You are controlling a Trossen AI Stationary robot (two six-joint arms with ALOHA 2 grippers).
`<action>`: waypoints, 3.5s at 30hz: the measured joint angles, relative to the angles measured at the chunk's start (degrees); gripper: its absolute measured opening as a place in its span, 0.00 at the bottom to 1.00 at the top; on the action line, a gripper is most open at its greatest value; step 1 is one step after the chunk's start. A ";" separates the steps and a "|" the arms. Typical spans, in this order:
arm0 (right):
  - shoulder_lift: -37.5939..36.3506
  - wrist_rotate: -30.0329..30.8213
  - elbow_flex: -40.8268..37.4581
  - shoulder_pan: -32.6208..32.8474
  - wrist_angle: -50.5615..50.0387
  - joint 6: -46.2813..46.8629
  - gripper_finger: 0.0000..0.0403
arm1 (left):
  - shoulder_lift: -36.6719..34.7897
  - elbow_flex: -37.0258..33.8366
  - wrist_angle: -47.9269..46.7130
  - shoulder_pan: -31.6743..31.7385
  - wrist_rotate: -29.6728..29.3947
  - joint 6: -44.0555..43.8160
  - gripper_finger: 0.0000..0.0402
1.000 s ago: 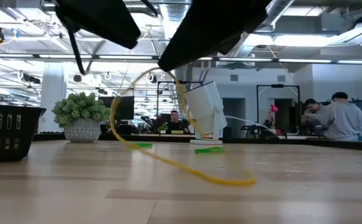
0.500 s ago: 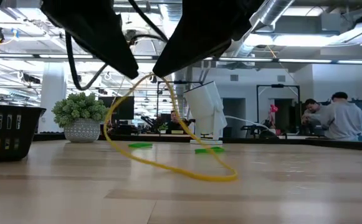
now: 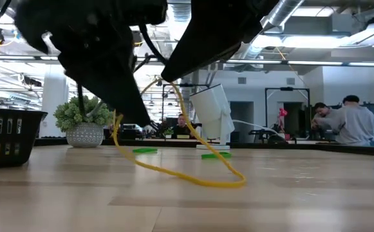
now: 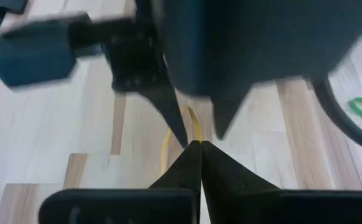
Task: Pick and place items into bin
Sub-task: Put the yellow rubber band into the black bin
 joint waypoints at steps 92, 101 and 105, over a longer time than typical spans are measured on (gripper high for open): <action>-0.04 -4.43 -15.34 0.70 4.27 20.13 0.24 | -16.26 3.77 -64.29 -27.08 -7.57 -70.41 0.00; -0.04 -4.34 -15.34 0.70 4.38 20.15 0.24 | -11.98 -0.47 -52.68 -26.85 -10.44 -67.31 0.00; -0.04 -4.47 -15.34 0.70 4.58 20.13 0.24 | -11.70 -0.57 -47.16 -26.64 -19.02 -61.47 0.04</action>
